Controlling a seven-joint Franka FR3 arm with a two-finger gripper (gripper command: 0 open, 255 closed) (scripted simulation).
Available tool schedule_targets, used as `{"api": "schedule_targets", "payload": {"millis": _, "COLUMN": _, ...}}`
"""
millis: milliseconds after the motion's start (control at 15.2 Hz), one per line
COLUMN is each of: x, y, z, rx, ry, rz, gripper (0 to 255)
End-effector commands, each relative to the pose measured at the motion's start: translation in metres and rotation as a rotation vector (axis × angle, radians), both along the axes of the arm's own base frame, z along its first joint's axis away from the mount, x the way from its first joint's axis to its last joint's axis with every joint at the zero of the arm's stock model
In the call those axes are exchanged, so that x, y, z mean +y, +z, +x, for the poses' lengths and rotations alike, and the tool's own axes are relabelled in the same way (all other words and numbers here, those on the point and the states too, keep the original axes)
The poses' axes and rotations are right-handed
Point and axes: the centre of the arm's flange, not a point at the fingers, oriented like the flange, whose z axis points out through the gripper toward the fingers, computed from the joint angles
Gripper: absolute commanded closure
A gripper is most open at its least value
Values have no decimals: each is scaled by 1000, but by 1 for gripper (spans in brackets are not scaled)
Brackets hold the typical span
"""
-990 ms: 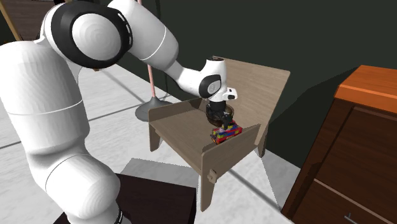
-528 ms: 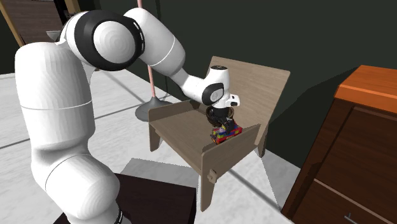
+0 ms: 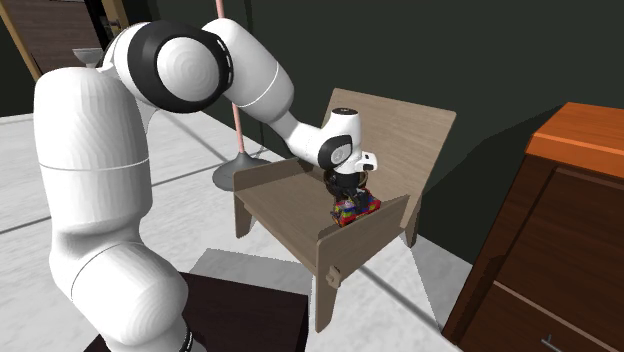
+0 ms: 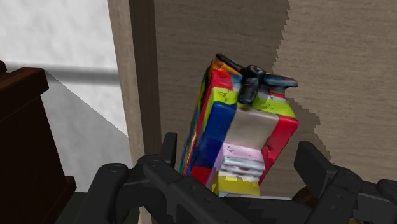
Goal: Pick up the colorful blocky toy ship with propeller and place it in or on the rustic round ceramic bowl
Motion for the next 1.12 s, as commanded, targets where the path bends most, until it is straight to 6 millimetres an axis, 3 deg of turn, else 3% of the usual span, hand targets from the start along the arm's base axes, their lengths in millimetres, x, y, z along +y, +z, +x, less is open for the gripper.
{"api": "schedule_targets", "payload": {"millis": 0, "x": 0, "y": 0, "z": 0, "rx": 0, "ry": 0, "rz": 0, "gripper": 0}}
{"api": "schedule_targets", "payload": {"millis": 66, "x": 0, "y": 0, "z": 0, "rx": 0, "ry": 0, "rz": 0, "gripper": 255}}
{"api": "schedule_targets", "payload": {"millis": 660, "x": 0, "y": 0, "z": 0, "rx": 0, "ry": 0, "rz": 0, "gripper": 255}}
{"api": "schedule_targets", "payload": {"millis": 1056, "x": 0, "y": 32, "z": 0, "rx": 0, "ry": 0, "rz": 0, "gripper": 255}}
